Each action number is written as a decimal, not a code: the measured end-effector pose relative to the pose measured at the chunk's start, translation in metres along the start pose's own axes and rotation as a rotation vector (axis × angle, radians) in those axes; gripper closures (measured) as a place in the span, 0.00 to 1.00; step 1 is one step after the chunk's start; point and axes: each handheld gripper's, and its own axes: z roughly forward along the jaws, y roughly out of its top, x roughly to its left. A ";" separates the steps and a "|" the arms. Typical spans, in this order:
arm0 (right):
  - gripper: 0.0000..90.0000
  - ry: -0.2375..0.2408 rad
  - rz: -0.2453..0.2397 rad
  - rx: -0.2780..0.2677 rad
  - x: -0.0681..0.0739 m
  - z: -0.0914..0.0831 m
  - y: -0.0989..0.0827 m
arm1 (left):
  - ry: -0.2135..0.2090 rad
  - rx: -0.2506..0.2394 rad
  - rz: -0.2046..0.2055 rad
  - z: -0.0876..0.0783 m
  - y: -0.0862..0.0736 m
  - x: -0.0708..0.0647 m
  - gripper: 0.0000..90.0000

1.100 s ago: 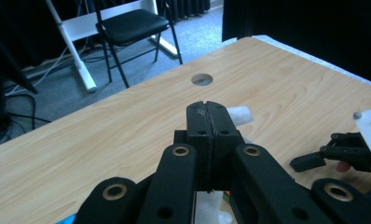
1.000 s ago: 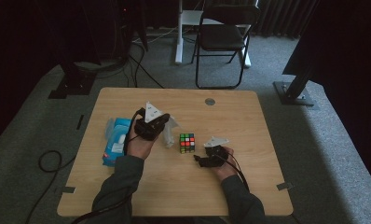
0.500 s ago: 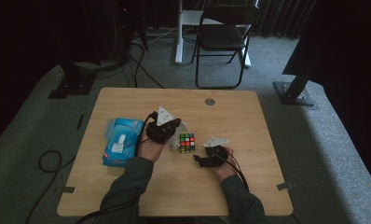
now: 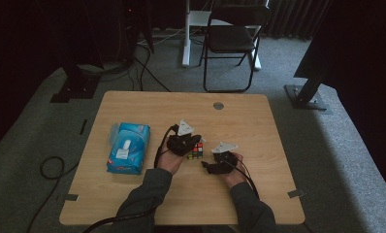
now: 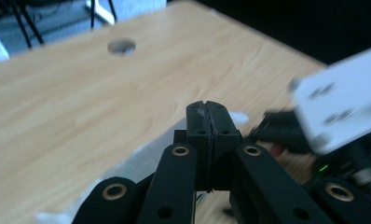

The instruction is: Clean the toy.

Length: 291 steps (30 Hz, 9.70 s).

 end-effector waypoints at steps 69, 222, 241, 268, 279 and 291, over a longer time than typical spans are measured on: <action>0.41 0.036 0.026 -0.031 -0.007 0.007 0.007 | -0.041 0.000 -0.167 -0.009 -0.013 0.042 1.00; 0.37 0.119 -0.088 -0.161 0.008 0.026 0.028 | -0.048 0.048 0.126 0.036 -0.023 0.008 0.95; 0.37 0.117 -0.088 -0.161 0.008 0.025 0.028 | -0.071 0.038 0.159 0.029 -0.030 0.000 0.95; 0.24 0.105 -0.107 -0.104 0.001 0.009 0.026 | 0.027 0.087 0.048 0.019 -0.064 0.030 0.95; 0.25 0.127 -0.047 -0.141 -0.012 -0.004 0.023 | -0.012 0.093 0.064 0.024 -0.071 0.013 0.94; 0.32 0.163 0.076 -0.217 -0.023 -0.011 0.022 | -0.056 0.111 0.093 0.028 -0.074 0.006 0.94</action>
